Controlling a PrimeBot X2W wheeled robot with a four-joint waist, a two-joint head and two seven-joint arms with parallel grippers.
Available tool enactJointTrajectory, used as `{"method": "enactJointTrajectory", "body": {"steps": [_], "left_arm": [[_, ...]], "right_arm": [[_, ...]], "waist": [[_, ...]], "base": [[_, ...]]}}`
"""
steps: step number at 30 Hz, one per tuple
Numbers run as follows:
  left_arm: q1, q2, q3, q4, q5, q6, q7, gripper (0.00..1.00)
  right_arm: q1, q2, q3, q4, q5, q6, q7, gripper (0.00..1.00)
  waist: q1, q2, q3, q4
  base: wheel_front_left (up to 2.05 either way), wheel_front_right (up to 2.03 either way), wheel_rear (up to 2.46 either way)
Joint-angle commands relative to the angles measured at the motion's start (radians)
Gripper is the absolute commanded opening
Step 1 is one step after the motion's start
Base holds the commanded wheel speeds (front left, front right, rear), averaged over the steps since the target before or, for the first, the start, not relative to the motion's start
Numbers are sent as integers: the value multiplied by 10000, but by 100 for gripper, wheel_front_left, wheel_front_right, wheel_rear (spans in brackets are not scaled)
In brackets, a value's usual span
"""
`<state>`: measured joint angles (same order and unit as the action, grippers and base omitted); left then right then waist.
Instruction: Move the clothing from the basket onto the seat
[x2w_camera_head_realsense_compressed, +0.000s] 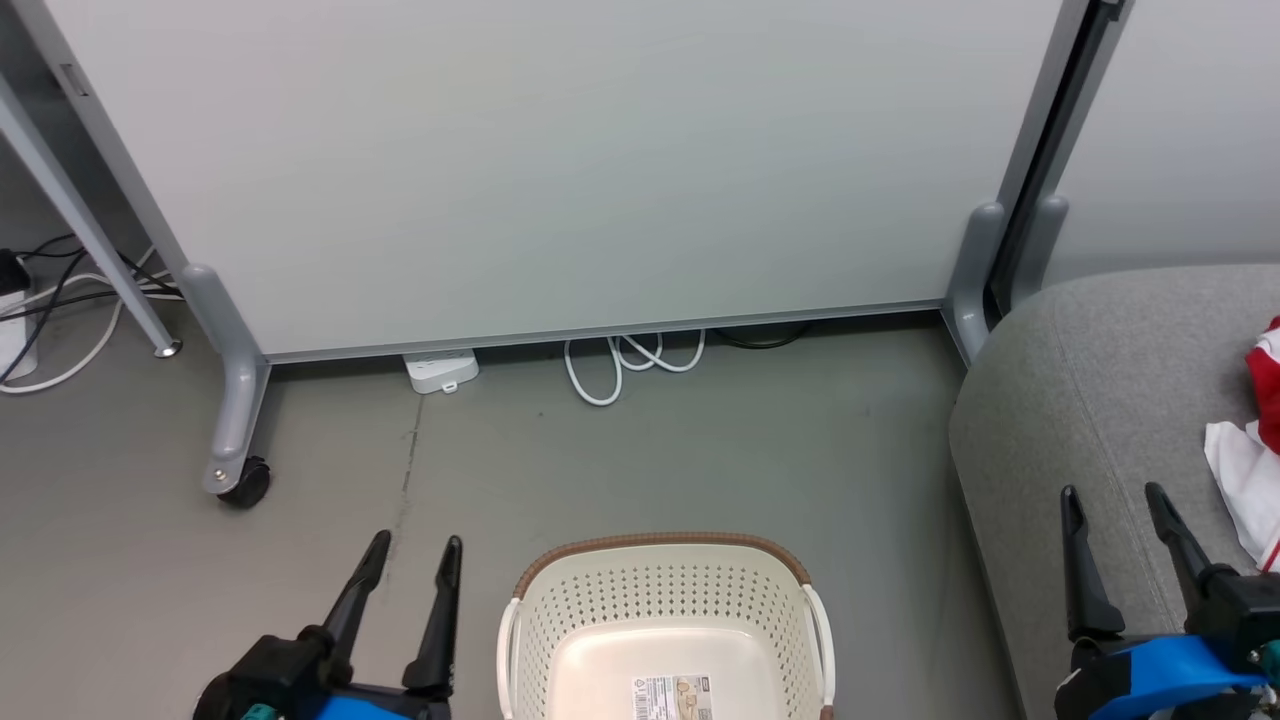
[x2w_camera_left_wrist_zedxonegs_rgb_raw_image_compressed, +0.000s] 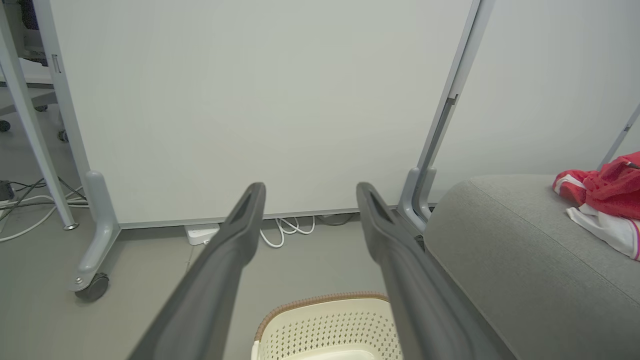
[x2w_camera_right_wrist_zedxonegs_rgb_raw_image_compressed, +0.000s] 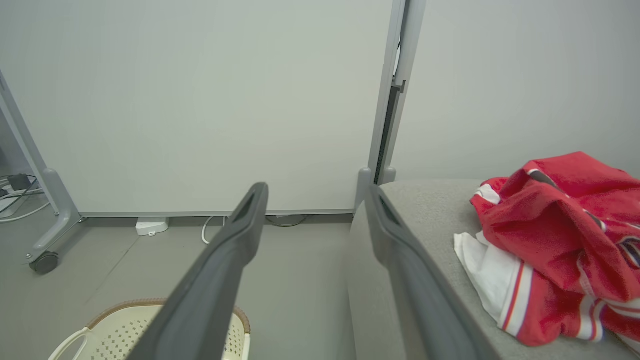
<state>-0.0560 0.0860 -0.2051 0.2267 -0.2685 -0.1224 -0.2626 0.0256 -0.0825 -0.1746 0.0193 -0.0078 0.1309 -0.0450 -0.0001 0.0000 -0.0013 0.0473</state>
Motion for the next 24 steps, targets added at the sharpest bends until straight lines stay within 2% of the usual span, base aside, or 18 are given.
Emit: {"method": "enactJointTrajectory", "body": {"steps": [1,12,24], "left_arm": [[198,34,249,62,59,-4,-32,100],[468,-27,1299,435,170,-34,-32,100],[494,-179,1527,592,355,-82,-33,100]], "right_arm": [[270,123,100,-152,-46,-5,-154,100],[588,323,594,227,238,-5,-345,100],[538,329,667,343,307,-5,-379,100]], "waist": [[1,0,-106,126],[1,0,-209,258],[1,0,-181,184]], "base": [[0,0,0],[0,0,0],[0,0,0]]}}
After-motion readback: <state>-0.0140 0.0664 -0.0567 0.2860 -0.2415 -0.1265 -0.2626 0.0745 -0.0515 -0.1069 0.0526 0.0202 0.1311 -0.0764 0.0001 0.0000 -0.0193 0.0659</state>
